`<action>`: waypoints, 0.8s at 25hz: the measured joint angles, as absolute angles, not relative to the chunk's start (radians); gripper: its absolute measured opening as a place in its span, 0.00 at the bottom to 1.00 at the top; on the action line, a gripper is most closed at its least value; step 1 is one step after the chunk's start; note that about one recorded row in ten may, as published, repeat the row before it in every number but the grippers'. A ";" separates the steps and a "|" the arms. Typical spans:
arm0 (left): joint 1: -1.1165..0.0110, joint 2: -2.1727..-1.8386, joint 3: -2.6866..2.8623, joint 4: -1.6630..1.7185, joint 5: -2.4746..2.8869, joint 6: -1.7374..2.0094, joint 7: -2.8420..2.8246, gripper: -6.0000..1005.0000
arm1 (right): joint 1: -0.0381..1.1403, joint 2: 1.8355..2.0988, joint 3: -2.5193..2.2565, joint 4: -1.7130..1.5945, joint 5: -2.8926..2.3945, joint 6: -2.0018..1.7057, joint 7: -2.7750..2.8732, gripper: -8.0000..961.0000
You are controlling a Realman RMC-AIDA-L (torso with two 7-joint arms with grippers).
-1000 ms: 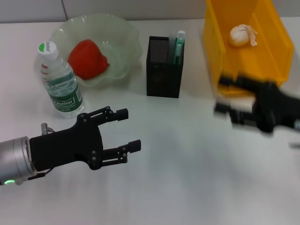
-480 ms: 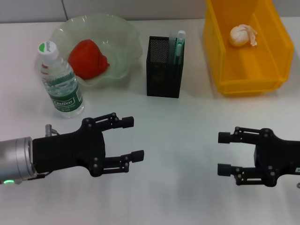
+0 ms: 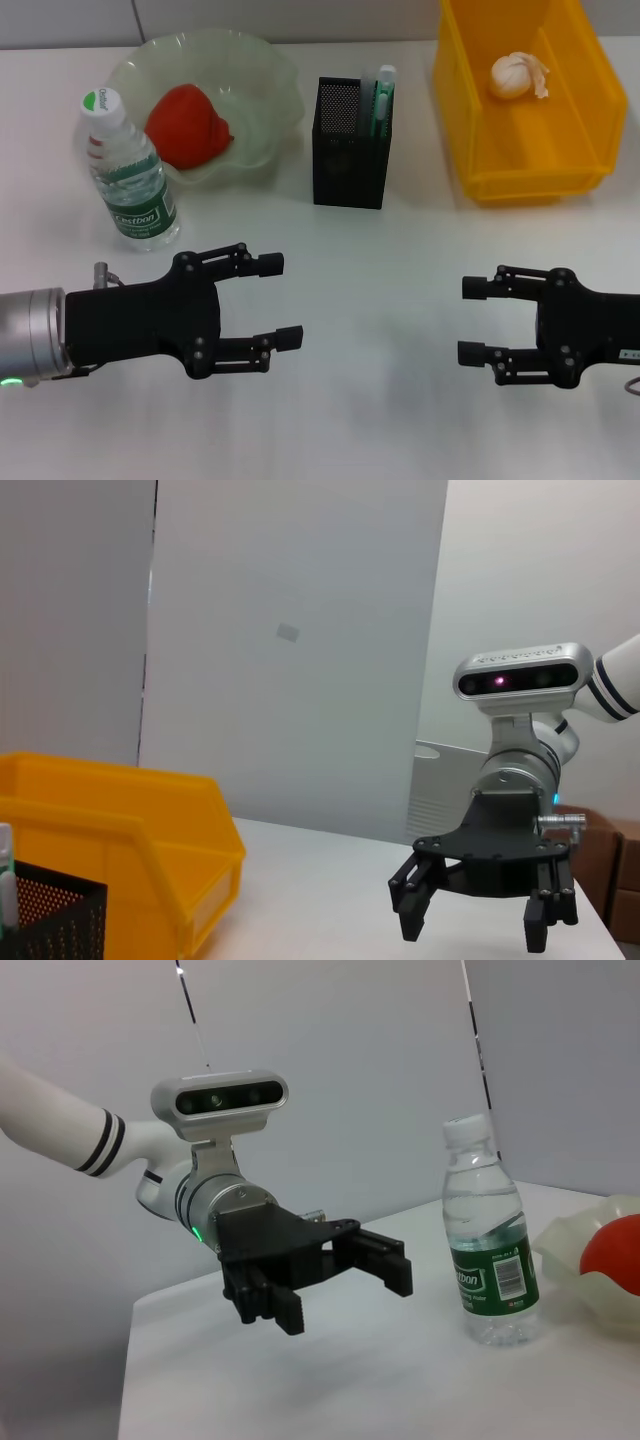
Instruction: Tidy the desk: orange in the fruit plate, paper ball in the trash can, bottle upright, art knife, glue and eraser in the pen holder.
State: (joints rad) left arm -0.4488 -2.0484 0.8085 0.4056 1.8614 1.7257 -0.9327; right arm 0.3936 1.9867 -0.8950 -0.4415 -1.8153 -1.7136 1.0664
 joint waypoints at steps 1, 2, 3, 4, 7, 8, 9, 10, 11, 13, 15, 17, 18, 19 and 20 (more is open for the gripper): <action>-0.449 -2.048 0.808 0.408 1.862 1.726 -0.934 0.80 | 0.394 1.987 -0.895 -0.442 -1.815 -1.713 1.065 0.80; -0.450 -2.048 0.808 0.409 1.864 1.726 -0.936 0.80 | 0.394 1.987 -0.895 -0.442 -1.816 -1.713 1.063 0.80; -0.451 -2.048 0.808 0.412 1.869 1.727 -0.941 0.80 | 0.395 1.986 -0.895 -0.442 -1.816 -1.711 1.061 0.80; -0.451 -2.048 0.808 0.412 1.869 1.727 -0.941 0.80 | 0.395 1.986 -0.895 -0.442 -1.816 -1.711 1.061 0.80; -0.453 -2.049 0.808 0.412 1.874 1.728 -0.946 0.80 | 0.396 1.986 -0.895 -0.442 -1.817 -1.706 1.061 0.80; -0.453 -2.048 0.808 0.412 1.874 1.731 -0.946 0.80 | 0.396 1.987 -0.895 -0.442 -1.821 -1.703 1.060 0.80; -0.453 -2.048 0.808 0.413 1.874 1.734 -0.946 0.80 | 0.396 1.987 -0.895 -0.442 -1.821 -1.703 1.060 0.80; -0.453 -2.048 0.808 0.413 1.874 1.737 -0.946 0.80 | 0.396 1.988 -0.895 -0.442 -1.824 -1.701 1.060 0.80; -0.453 -2.048 0.808 0.413 1.874 1.740 -0.946 0.80 | 0.396 1.990 -0.896 -0.442 -1.827 -1.700 1.060 0.80; -0.453 -2.047 0.808 0.413 1.874 1.744 -0.946 0.80 | 0.396 1.993 -0.896 -0.442 -1.829 -1.699 1.059 0.80; -0.453 -2.048 0.808 0.413 1.874 1.745 -0.946 0.80 | 0.396 1.993 -0.896 -0.442 -1.829 -1.699 1.059 0.80; -0.452 -2.047 0.808 0.413 1.874 1.745 -0.946 0.80 | 0.396 1.994 -0.896 -0.443 -1.829 -1.699 1.059 0.80; -0.452 -2.046 0.808 0.413 1.874 1.746 -0.946 0.80 | 0.396 1.994 -0.896 -0.444 -1.829 -1.699 1.059 0.80; -0.451 -2.044 0.808 0.413 1.874 1.746 -0.946 0.80 | 0.396 1.994 -0.896 -0.444 -1.829 -1.699 1.058 0.80; -0.450 -2.044 0.808 0.413 1.874 1.747 -0.946 0.80 | 0.397 1.995 -0.894 -0.445 -1.829 -1.699 1.058 0.80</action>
